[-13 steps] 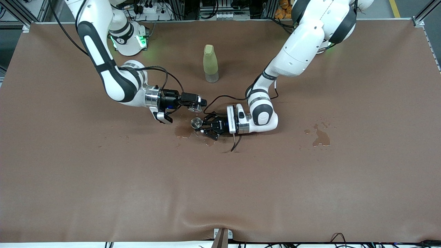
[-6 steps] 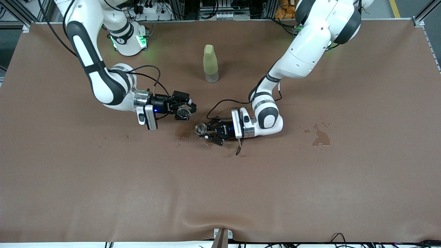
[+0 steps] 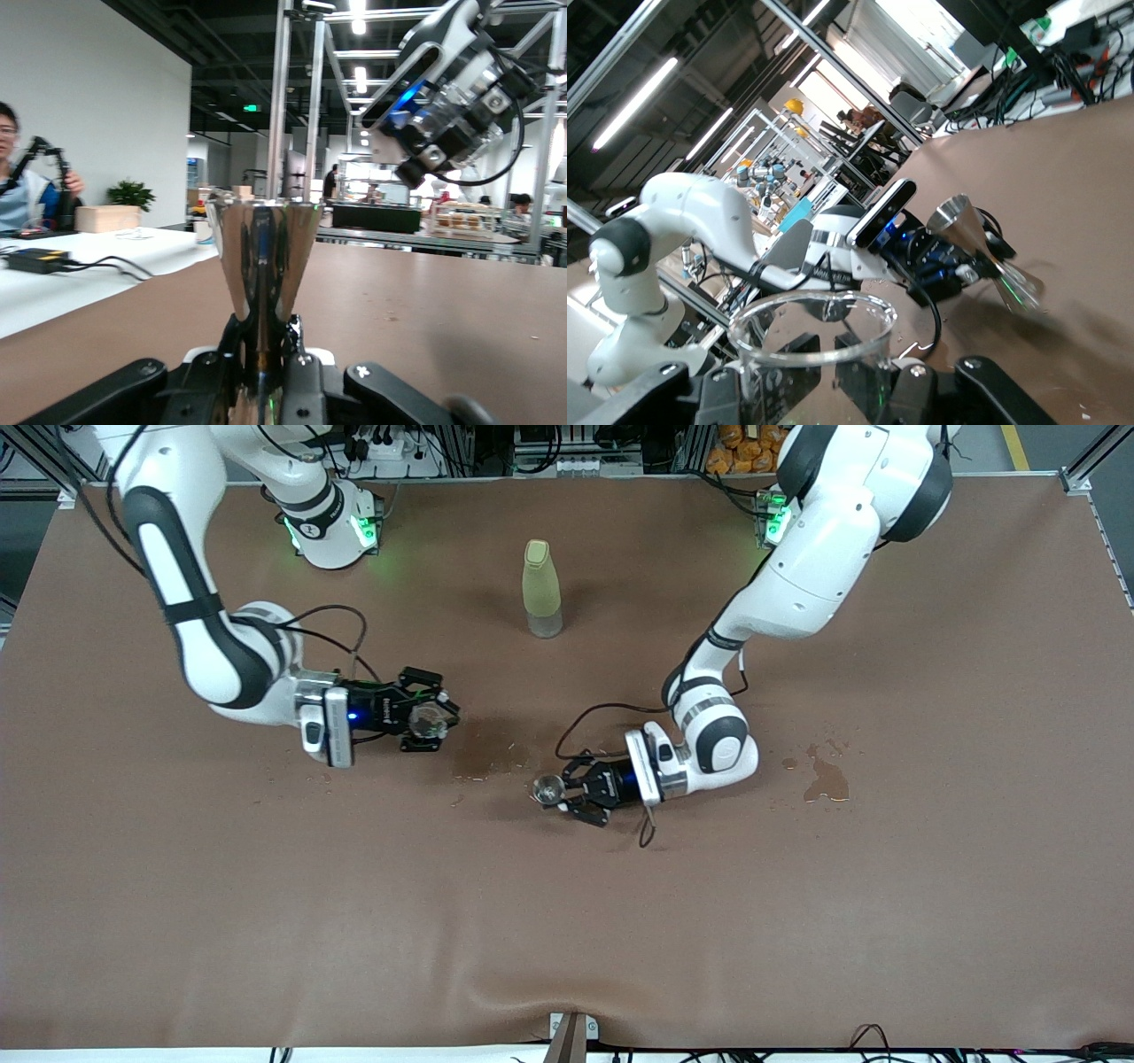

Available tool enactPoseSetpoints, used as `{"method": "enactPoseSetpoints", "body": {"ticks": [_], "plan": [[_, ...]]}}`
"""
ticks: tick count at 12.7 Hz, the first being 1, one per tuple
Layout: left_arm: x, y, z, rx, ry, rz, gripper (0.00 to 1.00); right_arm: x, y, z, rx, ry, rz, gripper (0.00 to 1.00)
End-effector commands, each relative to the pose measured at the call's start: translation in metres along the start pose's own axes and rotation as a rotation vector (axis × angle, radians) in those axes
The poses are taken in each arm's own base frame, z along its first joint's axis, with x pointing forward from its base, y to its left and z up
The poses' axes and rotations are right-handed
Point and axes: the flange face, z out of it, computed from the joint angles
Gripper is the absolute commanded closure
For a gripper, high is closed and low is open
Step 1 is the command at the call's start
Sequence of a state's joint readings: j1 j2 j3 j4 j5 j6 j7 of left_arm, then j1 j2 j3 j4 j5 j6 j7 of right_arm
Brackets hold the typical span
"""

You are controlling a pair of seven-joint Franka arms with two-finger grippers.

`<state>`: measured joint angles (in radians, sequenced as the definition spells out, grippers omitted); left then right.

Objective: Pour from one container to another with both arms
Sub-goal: 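Turn the jigger upright and carry both cups back apart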

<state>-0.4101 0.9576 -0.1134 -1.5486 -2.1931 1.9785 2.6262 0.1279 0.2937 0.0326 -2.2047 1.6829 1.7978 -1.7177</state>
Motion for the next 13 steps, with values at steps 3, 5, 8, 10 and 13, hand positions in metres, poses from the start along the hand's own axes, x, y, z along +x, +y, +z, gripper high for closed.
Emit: {"method": "enactPoseSetpoints", "body": {"ticks": [3, 5, 8, 10, 13], "plan": [[0.052, -0.037, -0.027, 0.062, 0.018, -0.059, 1.0, 0.025, 0.004, -0.084, 0.032, -0.074, -0.2, 1.0], [0.064, -0.056, -0.053, 0.066, -0.003, -0.042, 1.0, 0.035, 0.007, -0.119, 0.039, -0.101, -0.279, 1.0], [0.086, -0.082, -0.105, 0.003, -0.099, -0.076, 1.0, 0.045, 0.012, -0.179, 0.029, -0.156, -0.393, 1.0], [0.089, -0.097, -0.149, -0.032, -0.118, -0.067, 1.0, 0.042, 0.012, -0.214, 0.02, -0.187, -0.452, 1.0], [0.091, -0.119, -0.236, -0.132, -0.119, -0.067, 1.0, 0.034, 0.011, -0.254, 0.018, -0.241, -0.493, 1.0]]}}
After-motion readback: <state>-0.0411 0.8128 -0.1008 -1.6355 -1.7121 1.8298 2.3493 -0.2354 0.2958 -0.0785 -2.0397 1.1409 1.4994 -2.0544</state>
